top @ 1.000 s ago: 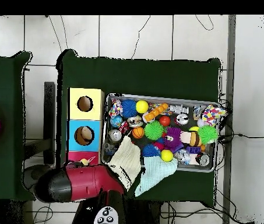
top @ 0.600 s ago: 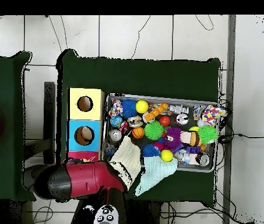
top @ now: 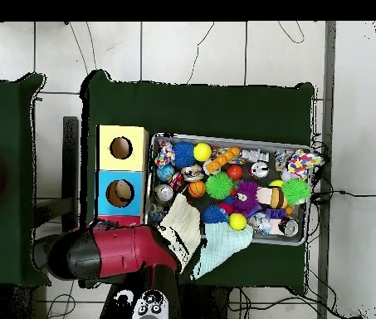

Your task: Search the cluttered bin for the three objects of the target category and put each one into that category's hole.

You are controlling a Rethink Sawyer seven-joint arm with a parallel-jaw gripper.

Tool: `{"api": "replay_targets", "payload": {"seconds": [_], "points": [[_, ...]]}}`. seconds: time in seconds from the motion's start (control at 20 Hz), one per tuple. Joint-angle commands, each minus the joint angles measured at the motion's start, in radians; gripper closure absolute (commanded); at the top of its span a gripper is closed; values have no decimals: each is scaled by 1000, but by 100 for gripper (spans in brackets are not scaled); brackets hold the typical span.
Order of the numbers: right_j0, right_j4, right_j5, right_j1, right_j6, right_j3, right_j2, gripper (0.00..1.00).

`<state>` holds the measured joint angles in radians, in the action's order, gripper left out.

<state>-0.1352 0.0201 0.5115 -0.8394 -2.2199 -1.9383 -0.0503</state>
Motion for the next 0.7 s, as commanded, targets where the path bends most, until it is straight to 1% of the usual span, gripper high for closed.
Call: {"api": "replay_targets", "payload": {"seconds": [0.05,0.15,0.25,0.35,0.7], "points": [[25,56,39,27,-35,20,7,0],[33,64,32,50,-32,3,3,0],[27,76,3,72,-40,-10,-5,0],[21,79,-3,79,-47,-12,-7,0],[14,84,27,83,-50,10,0,0]]}}
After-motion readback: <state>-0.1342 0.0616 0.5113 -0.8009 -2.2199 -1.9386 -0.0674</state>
